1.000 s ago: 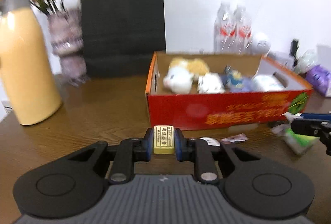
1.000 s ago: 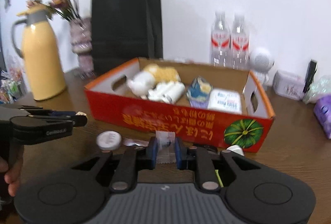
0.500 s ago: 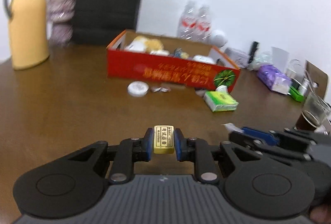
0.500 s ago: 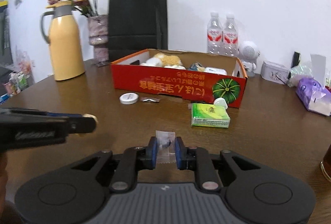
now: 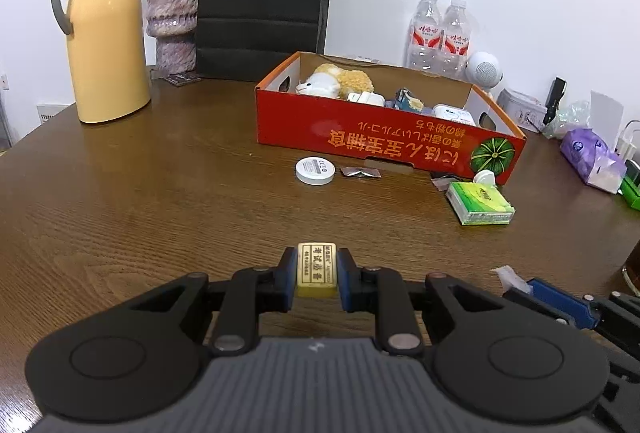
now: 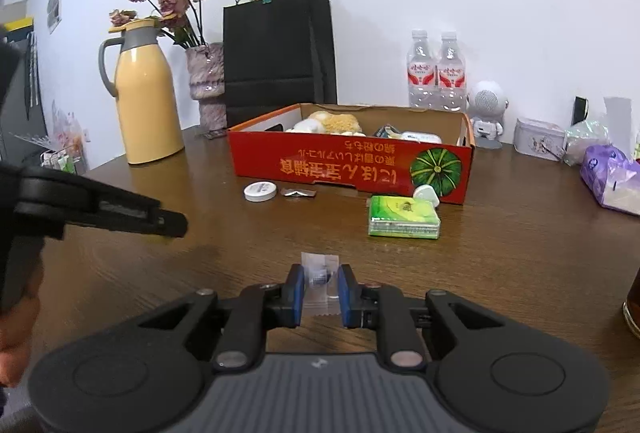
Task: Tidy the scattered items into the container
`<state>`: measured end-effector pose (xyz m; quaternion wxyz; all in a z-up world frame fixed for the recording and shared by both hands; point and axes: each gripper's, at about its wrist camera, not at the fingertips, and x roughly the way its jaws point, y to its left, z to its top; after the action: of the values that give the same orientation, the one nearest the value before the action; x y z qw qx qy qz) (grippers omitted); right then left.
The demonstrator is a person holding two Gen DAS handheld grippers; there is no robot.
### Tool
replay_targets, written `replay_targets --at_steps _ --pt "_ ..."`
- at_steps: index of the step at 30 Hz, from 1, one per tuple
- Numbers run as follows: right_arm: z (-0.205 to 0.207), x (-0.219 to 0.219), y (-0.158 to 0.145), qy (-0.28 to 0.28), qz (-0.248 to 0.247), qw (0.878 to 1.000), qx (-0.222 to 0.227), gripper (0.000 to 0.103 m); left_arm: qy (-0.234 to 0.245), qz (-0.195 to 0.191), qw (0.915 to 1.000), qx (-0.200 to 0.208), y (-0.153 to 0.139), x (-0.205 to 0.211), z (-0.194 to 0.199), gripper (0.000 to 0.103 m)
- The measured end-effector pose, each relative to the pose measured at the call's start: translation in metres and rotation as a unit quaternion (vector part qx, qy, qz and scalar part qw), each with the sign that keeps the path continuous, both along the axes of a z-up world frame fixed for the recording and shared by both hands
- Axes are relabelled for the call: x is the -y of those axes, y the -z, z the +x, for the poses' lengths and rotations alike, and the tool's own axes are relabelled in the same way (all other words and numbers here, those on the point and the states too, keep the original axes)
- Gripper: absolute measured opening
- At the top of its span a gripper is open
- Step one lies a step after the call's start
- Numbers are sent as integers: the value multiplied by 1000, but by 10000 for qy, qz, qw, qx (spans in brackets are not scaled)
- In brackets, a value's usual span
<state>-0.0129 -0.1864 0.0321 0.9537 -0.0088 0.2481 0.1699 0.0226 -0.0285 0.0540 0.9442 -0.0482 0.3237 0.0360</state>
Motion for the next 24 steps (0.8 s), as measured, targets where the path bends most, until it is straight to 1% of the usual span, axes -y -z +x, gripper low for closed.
replay_targets --at_steps 3,9,11,16,19,24 --pt "-1 1 -1 50 6 10000 18 17 91 31 9999 79 -1 2 -3 21" --pt "0 2 -1 134 -29 9999 6 17 311 45 9994 149 0 1 -11 21" --pt "1 3 0 170 -28 9999 -19 17 383 103 9991 137 1 1 -16 21" --pt "3 4 1 186 -33 9998 -74 17 368 79 9993 81 6 -3 -23 21" --pt "3 4 2 191 -29 9998 -100 17 349 125 9993 41 7 -4 -25 21" --pt "4 5 3 186 -32 9997 -128 17 334 95 9994 4 9 -6 -23 21"
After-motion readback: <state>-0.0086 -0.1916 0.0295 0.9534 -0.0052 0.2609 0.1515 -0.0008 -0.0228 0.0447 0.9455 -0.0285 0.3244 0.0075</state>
